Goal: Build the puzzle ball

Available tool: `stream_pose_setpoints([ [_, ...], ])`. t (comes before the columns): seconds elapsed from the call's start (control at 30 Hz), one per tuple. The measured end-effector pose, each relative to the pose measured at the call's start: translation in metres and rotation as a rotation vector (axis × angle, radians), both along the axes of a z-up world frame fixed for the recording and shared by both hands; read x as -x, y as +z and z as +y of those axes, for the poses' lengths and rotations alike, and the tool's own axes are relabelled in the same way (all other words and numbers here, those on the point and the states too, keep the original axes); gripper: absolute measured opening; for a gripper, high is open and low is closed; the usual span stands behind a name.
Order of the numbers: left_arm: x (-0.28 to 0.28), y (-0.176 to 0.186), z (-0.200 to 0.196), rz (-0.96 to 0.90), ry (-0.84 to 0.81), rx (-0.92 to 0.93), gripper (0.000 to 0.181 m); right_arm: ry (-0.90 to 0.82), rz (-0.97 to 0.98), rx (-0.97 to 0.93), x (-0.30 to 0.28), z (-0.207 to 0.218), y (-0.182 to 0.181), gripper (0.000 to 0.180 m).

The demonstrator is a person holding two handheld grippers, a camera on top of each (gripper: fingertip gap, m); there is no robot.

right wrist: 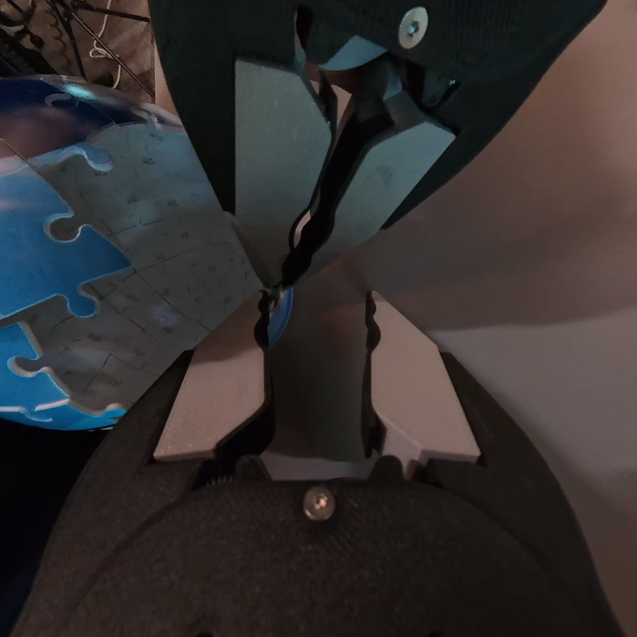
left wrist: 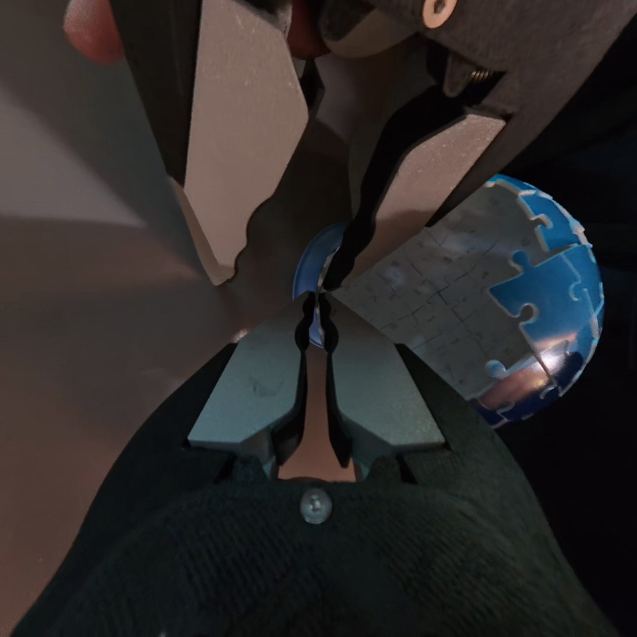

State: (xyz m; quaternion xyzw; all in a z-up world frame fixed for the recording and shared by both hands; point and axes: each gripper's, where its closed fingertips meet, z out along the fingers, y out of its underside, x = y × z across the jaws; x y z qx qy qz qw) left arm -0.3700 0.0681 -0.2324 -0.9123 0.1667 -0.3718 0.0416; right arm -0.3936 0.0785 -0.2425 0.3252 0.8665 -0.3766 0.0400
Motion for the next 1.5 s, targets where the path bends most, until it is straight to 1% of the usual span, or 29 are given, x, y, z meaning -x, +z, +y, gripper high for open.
stream_pose_setpoints([
  [0.03,0.000,0.000,0.000,0.001,-0.002,-0.002,0.000,0.008,-0.004,0.001,-0.002,-0.001,0.000,0.052],
  [0.1,-0.001,0.001,0.000,-0.001,-0.004,-0.001,0.000,0.041,-0.030,0.006,-0.008,-0.004,0.000,0.044],
  [0.17,-0.001,0.000,-0.001,0.003,-0.009,-0.001,0.000,0.064,-0.046,-0.001,-0.010,-0.006,-0.001,0.041],
  [0.4,0.000,0.000,-0.001,0.009,0.001,-0.001,0.000,0.137,-0.063,-0.040,-0.012,-0.008,-0.002,0.037],
  [0.73,-0.001,0.000,-0.001,0.014,-0.004,-0.004,0.000,0.269,-0.033,-0.119,-0.015,-0.007,-0.003,0.039],
  [1.1,0.000,0.000,-0.001,0.026,-0.003,-0.005,0.000,0.344,0.017,-0.165,-0.015,-0.007,-0.005,0.038],
  [1.33,0.001,-0.001,-0.001,0.030,-0.001,-0.004,0.000,0.373,0.025,-0.149,-0.015,-0.008,-0.006,0.037],
  [1.5,0.004,-0.001,0.001,0.029,0.031,-0.002,0.000,0.343,-0.035,-0.086,-0.013,-0.008,-0.004,0.031],
])
